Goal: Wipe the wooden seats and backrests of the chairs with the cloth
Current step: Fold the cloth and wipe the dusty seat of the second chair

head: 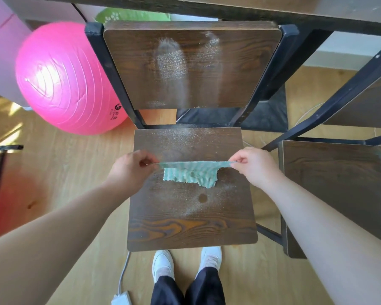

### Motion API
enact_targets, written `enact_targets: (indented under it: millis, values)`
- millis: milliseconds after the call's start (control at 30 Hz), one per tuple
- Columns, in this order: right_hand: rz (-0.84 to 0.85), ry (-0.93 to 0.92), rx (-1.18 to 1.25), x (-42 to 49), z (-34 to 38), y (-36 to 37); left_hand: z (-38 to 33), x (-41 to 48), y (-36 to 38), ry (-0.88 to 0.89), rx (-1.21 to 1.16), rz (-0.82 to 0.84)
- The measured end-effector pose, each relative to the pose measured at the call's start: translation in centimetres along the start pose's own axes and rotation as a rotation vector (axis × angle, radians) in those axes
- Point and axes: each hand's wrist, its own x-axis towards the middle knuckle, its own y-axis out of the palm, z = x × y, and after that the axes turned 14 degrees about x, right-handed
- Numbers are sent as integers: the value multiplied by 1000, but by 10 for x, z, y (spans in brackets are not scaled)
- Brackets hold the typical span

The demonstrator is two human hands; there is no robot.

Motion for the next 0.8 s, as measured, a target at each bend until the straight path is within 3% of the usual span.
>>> enact_targets:
  millis: [467, 800]
  values:
    - [43, 7, 291, -111, 22, -33, 13, -92, -14, 127, -63, 39]
    - [154, 64, 241, -106, 8, -23, 29, -93, -1, 107, 2, 179]
